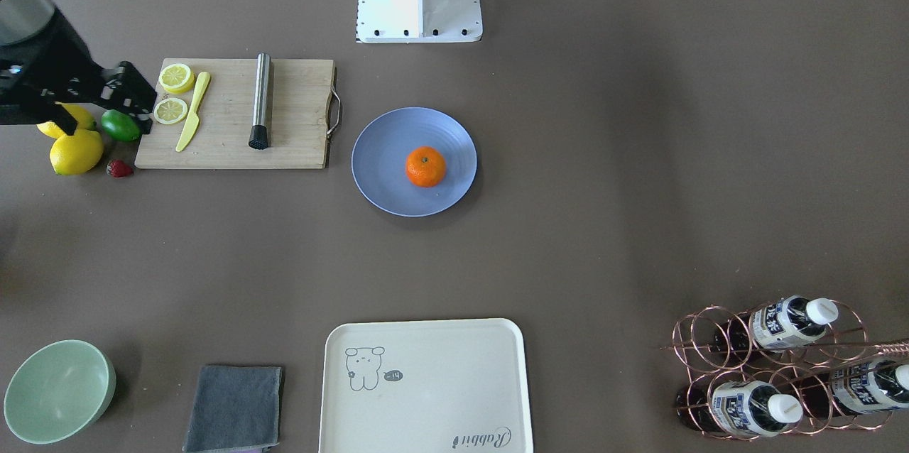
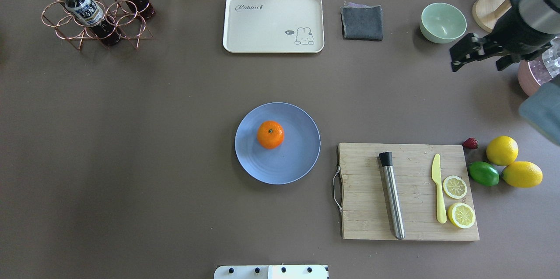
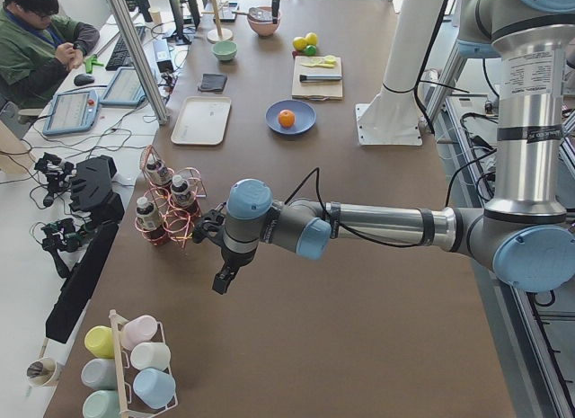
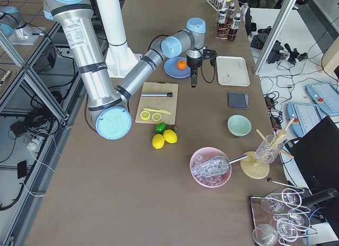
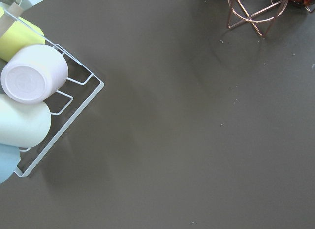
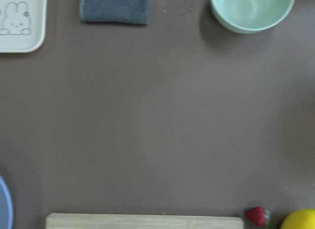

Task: Pick orange to plate

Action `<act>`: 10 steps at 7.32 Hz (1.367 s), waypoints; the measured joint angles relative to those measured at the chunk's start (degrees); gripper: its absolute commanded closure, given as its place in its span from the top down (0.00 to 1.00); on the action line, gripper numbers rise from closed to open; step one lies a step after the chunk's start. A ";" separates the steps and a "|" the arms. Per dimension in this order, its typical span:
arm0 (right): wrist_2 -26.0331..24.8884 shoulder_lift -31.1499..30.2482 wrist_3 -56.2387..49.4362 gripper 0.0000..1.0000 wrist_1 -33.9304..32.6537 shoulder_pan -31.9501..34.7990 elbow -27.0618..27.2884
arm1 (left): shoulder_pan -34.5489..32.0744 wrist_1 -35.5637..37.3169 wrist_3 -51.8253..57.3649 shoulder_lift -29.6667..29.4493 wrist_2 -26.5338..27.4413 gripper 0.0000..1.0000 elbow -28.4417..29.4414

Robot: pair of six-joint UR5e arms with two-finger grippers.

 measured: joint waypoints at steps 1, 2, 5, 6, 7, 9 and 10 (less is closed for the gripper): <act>1.82 -5.00 -13.66 1.00 -0.39 7.78 -2.21 | -0.02 0.01 0.01 0.98 -0.05 0.98 -0.72; 4.74 -8.13 -28.37 1.00 -0.47 16.64 -7.66 | -0.03 0.17 -0.10 1.70 -0.68 0.98 -1.28; 8.52 -12.47 -52.95 1.00 1.31 32.88 -23.88 | -0.14 0.33 -0.34 2.59 -4.15 0.98 0.17; 8.39 -14.40 -52.66 1.00 4.33 34.40 -25.29 | -0.18 0.13 -0.20 3.65 -4.07 0.98 0.90; 8.22 -15.49 -49.86 1.00 6.51 34.95 -25.92 | -0.25 -0.02 -0.13 4.98 -3.81 0.98 1.60; 8.04 -16.07 -46.37 1.00 7.95 35.01 -26.79 | -1.07 -0.07 -0.09 6.55 -3.64 0.98 2.32; 8.00 -16.02 -45.80 1.00 8.70 34.57 -27.13 | -2.44 -0.01 0.03 7.32 -3.77 0.98 2.19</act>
